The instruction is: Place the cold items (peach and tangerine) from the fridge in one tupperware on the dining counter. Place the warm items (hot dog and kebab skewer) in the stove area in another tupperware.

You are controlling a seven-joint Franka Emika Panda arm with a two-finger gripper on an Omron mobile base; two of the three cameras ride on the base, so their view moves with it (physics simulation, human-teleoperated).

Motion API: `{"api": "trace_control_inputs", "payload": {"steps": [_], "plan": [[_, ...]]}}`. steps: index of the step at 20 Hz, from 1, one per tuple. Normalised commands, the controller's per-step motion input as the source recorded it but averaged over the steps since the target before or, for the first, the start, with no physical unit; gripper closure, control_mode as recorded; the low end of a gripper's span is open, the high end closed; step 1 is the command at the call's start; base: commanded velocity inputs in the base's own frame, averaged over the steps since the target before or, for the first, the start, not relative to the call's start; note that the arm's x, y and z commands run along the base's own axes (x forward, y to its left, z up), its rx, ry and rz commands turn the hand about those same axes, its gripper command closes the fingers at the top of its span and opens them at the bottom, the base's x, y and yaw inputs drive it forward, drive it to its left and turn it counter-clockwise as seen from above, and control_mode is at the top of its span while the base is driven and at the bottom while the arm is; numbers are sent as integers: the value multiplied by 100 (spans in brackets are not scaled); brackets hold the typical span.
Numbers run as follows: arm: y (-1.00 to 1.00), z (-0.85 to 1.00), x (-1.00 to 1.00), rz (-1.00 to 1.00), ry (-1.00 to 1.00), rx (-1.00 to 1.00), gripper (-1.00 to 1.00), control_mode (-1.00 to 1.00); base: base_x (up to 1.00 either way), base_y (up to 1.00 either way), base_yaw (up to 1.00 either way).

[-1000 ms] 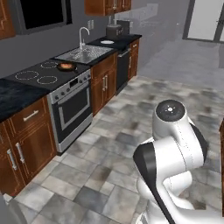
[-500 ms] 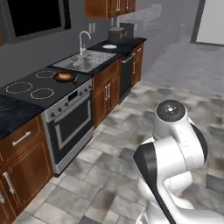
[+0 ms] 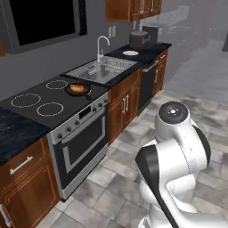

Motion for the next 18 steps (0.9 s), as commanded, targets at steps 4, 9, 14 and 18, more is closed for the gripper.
{"api": "trace_control_inputs", "payload": {"steps": [4, 9, 14, 18], "plan": [[0, 0, 0, 0, 0, 0, -100, 100, 100, -10, 41], [0, 0, 0, 0, 0, 0, -100, 100, 100, -22, 46], [0, 0, 0, 0, 0, 0, -100, 100, 100, -36, 45], [0, 0, 0, 0, 0, 0, -100, 100, 100, -50, 34]]}}
